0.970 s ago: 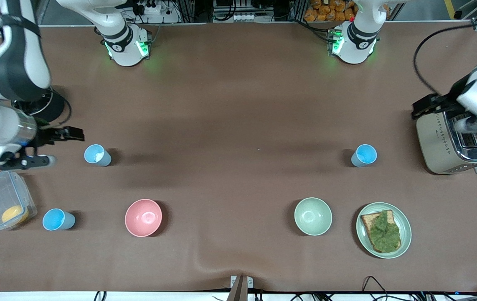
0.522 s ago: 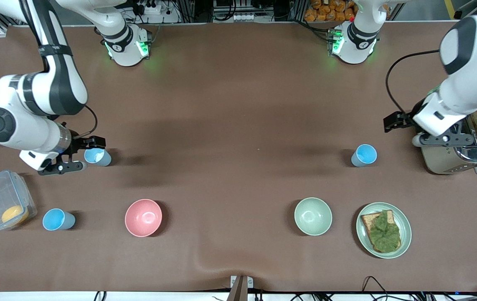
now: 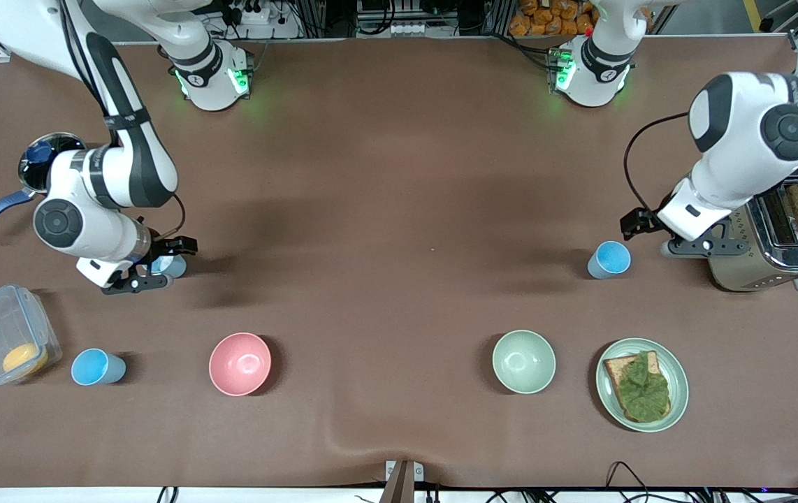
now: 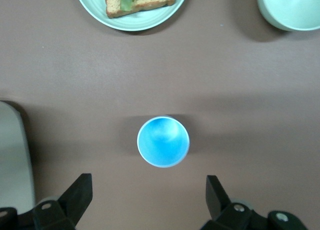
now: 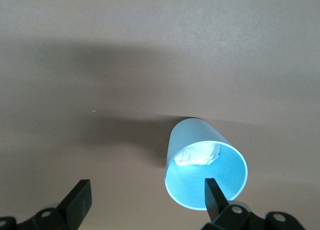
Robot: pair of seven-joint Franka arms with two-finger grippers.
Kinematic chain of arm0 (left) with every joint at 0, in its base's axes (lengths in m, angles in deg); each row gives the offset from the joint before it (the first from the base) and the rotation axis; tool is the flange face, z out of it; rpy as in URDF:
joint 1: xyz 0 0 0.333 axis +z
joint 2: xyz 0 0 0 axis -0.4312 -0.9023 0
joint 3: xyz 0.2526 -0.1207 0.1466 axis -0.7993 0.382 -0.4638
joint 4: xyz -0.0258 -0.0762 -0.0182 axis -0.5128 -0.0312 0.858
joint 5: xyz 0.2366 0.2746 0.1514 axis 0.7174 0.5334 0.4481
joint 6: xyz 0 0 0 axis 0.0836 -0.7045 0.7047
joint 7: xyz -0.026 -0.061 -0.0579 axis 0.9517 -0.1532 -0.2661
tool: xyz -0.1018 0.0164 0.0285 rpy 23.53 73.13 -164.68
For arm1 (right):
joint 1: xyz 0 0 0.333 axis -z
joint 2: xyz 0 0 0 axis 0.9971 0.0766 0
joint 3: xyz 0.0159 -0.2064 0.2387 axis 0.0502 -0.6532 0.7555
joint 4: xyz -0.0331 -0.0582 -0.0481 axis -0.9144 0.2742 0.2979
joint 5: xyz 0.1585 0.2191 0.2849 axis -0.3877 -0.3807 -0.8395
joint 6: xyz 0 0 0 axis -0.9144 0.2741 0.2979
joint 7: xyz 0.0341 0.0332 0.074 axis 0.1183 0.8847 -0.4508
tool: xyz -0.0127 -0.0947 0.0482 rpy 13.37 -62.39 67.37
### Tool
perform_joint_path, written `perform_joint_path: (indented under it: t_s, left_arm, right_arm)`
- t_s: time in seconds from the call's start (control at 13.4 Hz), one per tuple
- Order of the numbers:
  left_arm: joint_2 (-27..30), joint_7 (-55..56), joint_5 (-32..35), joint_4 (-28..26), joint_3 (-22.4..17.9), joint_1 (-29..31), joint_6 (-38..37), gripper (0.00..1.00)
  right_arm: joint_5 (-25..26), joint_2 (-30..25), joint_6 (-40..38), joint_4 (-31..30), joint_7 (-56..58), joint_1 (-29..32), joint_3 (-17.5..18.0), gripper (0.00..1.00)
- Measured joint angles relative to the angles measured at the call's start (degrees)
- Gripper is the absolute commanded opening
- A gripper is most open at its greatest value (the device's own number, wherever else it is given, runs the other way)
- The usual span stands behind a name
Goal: Stack blue cups with both arms
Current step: 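Reach the right gripper to a blue cup while the left gripper reaches another, then close the right gripper and the left gripper on the blue cups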
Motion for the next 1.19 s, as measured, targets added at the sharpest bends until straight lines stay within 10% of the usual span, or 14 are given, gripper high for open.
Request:
perform_joint_path:
  t_s: [0.22, 0.3, 0.52, 0.9, 1.19]
  left_arm:
    - [-3.30, -0.86, 0.01, -0.33, -0.04, 1.65, 3.42, 1.00]
    - [-4.37, -0.86, 0.01, -0.34, -0.03, 1.70, 4.07, 1.00]
    - [-8.07, -0.86, 0.01, -0.45, 0.11, 1.69, 7.35, 1.00]
    - [-13.65, -0.86, 0.02, -0.75, 0.15, 1.69, 12.34, 1.00]
    - [-14.46, -0.86, 0.02, -1.19, 0.15, 1.69, 12.86, 0.60]
  right_arm:
    - [0.01, 2.10, 0.53, -0.06, 0.01, 0.30, -0.26, 1.00]
    - [0.01, 2.62, 0.66, -0.06, 0.02, 0.37, -0.35, 0.87]
    - [0.02, 3.58, 0.69, -0.06, 0.05, 0.39, -0.37, 0.00]
    - [0.02, 3.73, -0.87, 0.36, 0.02, 0.39, -0.36, 0.00]
    - [0.01, 3.72, -5.98, 3.72, 0.02, 0.07, -0.20, 0.00]
